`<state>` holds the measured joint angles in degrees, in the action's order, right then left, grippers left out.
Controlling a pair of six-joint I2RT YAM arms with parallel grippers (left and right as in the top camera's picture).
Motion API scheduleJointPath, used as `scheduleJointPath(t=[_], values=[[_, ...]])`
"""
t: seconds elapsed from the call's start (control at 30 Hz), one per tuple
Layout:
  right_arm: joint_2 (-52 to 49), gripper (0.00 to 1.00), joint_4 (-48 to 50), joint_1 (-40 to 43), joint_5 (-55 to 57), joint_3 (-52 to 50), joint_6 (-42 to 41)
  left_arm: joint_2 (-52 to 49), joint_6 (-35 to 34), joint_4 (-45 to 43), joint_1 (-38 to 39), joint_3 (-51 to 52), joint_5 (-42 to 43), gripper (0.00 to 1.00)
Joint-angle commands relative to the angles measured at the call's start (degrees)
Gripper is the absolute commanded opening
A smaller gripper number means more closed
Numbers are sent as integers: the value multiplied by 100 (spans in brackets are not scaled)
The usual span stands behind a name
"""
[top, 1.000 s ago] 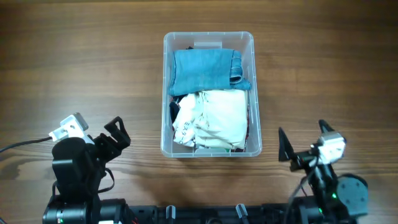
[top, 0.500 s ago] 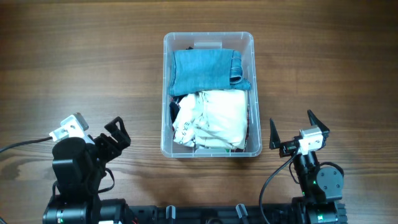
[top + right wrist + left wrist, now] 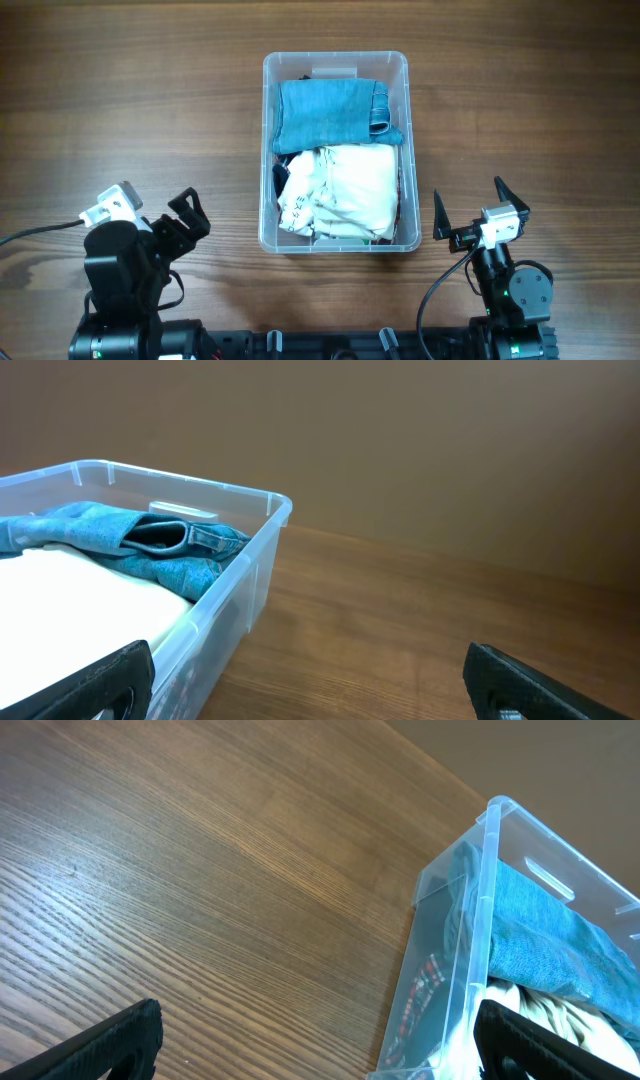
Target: Pack container
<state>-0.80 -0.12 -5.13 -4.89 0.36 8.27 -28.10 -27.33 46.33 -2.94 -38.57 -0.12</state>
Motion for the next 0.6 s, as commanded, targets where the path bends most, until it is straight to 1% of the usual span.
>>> scheduleJointPath(t=[0.0,0.03,0.13,0.2,0.27,0.3,0.33,0.43,0.5,0.53,0.57], values=[[0,100,24,-7,59,0,74,367,-57,31,48,22,28,100],[0,100,24,-7,59,0,74,505,-55,70,48,28,28,100],[0,100,24,-7,59,0,74,1073,457,348,66,243,-125,100],[0,100,24,-7,59,0,74,1637,647,72,101,789,-120,100],[0,100,24,-7,59,0,74,2201,826,-535,129,1488,-7,100],[0,100,24,-7,59,0,74,2468,1180,-979,164,1862,299,100],[0,100,24,-7,59,0,74,2796,1882,-2164,238,2559,855,100],[0,100,24,-7,59,0,74,2796,2232,-3445,247,3123,1019,100],[0,100,24,-7,59,0,74,2796,2315,-4524,247,3716,1012,100],[0,100,24,-7,59,0,72,2796,2310,-4616,254,3832,1008,100],[0,100,24,-7,59,0,74,2796,2347,-4476,254,3821,973,100]])
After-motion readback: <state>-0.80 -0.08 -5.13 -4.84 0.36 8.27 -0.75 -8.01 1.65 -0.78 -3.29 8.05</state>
